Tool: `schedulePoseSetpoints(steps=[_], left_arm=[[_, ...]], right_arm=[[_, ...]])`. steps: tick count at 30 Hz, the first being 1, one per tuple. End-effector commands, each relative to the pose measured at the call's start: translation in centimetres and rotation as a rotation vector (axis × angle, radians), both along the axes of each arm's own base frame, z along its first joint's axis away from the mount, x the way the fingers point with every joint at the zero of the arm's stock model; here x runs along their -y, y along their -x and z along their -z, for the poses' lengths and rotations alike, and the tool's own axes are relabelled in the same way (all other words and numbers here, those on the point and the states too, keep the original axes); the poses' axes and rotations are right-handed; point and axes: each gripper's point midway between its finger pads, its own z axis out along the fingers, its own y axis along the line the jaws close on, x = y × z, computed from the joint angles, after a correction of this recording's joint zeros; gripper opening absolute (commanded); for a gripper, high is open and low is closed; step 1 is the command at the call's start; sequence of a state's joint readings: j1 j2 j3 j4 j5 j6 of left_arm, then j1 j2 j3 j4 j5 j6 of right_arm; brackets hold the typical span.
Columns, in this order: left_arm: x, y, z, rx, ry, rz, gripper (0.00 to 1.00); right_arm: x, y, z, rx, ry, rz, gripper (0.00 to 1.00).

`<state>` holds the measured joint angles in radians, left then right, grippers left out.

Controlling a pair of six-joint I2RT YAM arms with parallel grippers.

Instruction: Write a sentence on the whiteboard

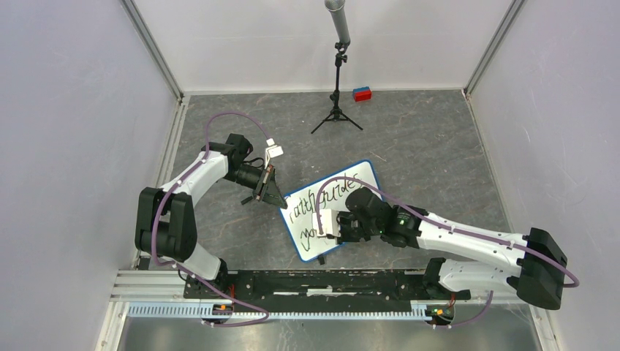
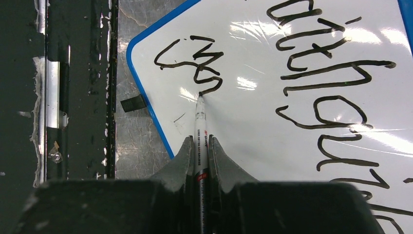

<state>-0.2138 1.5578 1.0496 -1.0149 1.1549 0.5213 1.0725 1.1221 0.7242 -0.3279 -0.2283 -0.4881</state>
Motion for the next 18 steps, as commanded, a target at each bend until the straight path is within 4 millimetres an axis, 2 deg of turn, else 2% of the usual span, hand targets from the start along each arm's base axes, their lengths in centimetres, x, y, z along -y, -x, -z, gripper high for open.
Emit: schedulePoseSetpoints(steps=[1,10,18], left_arm=[[0.0,-0.6,0.8,0.073,-0.012,0.034,0.03],[0.0,-0.6,0.8,0.071,-0.012,0.034,0.02],[0.0,-0.6,0.7,0.076,-0.011,0.032,0.02]], right_arm=[[0.6,-0.5,0.5,0.022,0.041,0.008,0.00],[1.5,-2.6,-2.0,0.091,0.022,0.078,0.00],[0.4,-3.8,-3.7,0.116,-0.027,0.110,0.00]])
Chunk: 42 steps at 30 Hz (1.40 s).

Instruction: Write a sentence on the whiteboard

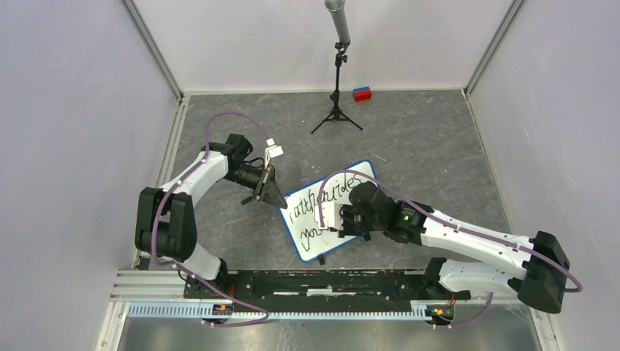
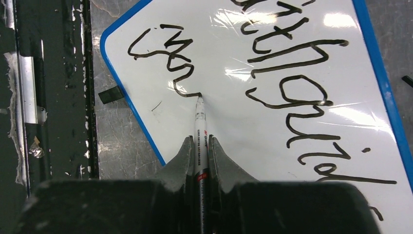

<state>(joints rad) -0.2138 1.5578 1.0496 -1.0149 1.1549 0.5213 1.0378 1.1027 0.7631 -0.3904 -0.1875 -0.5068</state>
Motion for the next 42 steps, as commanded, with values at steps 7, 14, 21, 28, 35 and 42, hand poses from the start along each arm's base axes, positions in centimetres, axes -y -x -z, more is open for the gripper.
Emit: schedulePoseSetpoints(steps=[7,14,21,28,35,42], left_arm=[[0.0,-0.6,0.8,0.072,-0.012,0.033,0.02],[0.0,-0.6,0.8,0.072,-0.013,0.033,0.03],[0.0,-0.6,0.8,0.073,-0.014,0.033,0.03],[0.0,-0.6,0.8,0.071,-0.012,0.033,0.02],[0.0,-0.6,0.6,0.077,-0.009,0.033,0.02],[0.0,-0.6,0.6,0.078,-0.009,0.032,0.02]], right_arm=[[-0.6,-2.3,-2.3,0.072,-0.041,0.054,0.00],[0.4,0.2,0.7,-0.019,0.011,-0.021,0.00],[1.1,1.0,2.0,-0.042,0.049,-0.042,0.00],[1.2,-0.4,-0.9,0.038,0.019,-0.003,0.00],[0.1,-0.8,-3.4,0.060,-0.049,0.003,0.00],[-0.7,-1.7,-3.5,0.078,-0.057,0.015,0.00]])
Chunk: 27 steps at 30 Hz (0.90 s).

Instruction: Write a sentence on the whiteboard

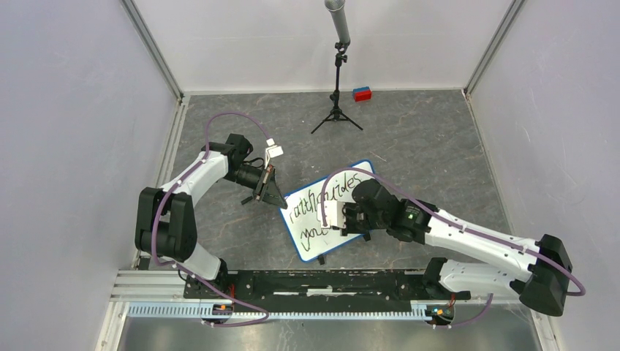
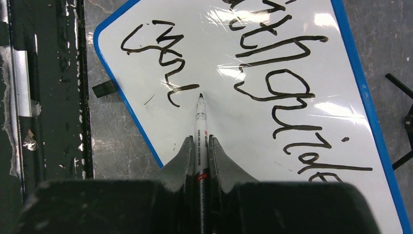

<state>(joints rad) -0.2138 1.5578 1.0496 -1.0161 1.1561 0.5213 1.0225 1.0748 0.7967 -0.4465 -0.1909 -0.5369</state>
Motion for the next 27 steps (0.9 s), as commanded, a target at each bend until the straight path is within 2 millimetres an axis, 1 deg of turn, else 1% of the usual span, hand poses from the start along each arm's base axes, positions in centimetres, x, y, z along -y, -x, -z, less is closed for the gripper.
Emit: schedulePoseSetpoints(steps=[1,5,12,16,19,22,24,27], left_arm=[[0.0,-0.6,0.6,0.079,-0.010,0.032,0.02],[0.0,-0.6,0.7,0.078,-0.012,0.033,0.02],[0.0,-0.6,0.6,0.083,-0.011,0.033,0.02],[0.0,-0.6,0.7,0.080,-0.013,0.032,0.03],[0.0,-0.6,0.7,0.078,-0.013,0.033,0.02],[0.0,-0.6,0.7,0.078,-0.014,0.032,0.02],[0.0,-0.6,0.7,0.077,-0.014,0.032,0.03],[0.0,-0.6,0.6,0.083,-0.011,0.033,0.02]], right_arm=[[-1.3,-1.5,-2.1,0.057,-0.056,0.021,0.00],[-1.1,-1.5,-1.3,0.055,-0.040,0.023,0.00],[0.6,-1.0,0.7,0.038,0.016,0.044,0.00],[1.5,-0.5,1.4,0.025,0.034,0.045,0.00],[2.1,0.3,2.3,-0.002,0.054,0.028,0.00],[2.0,1.1,3.2,-0.039,0.066,-0.002,0.00],[1.8,1.3,3.4,-0.052,0.067,-0.012,0.00],[1.3,1.1,2.9,-0.042,0.053,-0.015,0.00]])
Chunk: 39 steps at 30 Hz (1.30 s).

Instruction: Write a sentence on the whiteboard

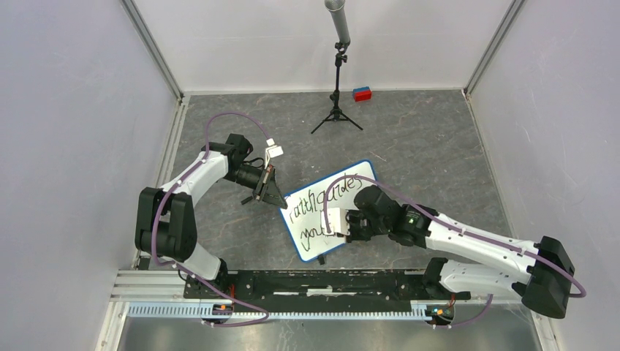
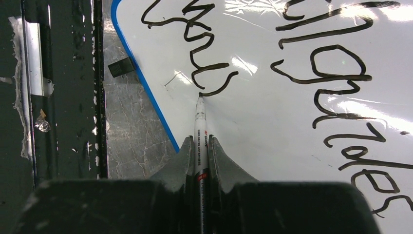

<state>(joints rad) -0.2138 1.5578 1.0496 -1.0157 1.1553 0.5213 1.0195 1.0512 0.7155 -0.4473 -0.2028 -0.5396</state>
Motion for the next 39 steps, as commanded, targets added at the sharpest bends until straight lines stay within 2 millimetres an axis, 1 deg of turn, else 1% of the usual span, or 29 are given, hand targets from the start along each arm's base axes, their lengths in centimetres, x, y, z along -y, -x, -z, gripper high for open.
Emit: schedulePoseSetpoints(steps=[1,7,12,15,19,24,30,32,36,39], left_arm=[[0.0,-0.6,0.6,0.083,-0.012,0.033,0.02],[0.0,-0.6,0.6,0.082,-0.012,0.032,0.03],[0.0,-0.6,0.6,0.080,-0.012,0.032,0.03],[0.0,-0.6,0.6,0.080,-0.012,0.031,0.02],[0.0,-0.6,0.6,0.081,-0.013,0.032,0.03],[0.0,-0.6,0.6,0.080,-0.014,0.031,0.02],[0.0,-0.5,0.5,0.086,-0.013,0.031,0.02],[0.0,-0.6,0.5,0.088,-0.012,0.031,0.02],[0.0,-0.5,0.5,0.083,-0.012,0.031,0.02],[0.0,-0.6,0.5,0.084,-0.013,0.030,0.02]], right_arm=[[-0.4,-0.1,-0.1,-0.002,-0.001,-0.007,0.00],[-1.2,-2.0,-2.6,0.057,-0.055,0.053,0.00],[-1.1,-3.5,-4.1,0.083,-0.087,0.100,0.00],[-0.8,-3.8,-4.3,0.087,-0.085,0.111,0.00],[-0.2,-4.2,-4.0,0.093,-0.071,0.130,0.00],[0.0,-3.6,-4.2,0.077,-0.077,0.116,0.00],[0.3,-1.8,-4.8,0.027,-0.102,0.067,0.00],[0.8,-1.7,-4.5,0.039,-0.098,0.077,0.00],[1.8,-1.6,-3.3,0.035,-0.077,0.104,0.00],[2.1,-2.0,-3.3,0.029,-0.086,0.130,0.00]])
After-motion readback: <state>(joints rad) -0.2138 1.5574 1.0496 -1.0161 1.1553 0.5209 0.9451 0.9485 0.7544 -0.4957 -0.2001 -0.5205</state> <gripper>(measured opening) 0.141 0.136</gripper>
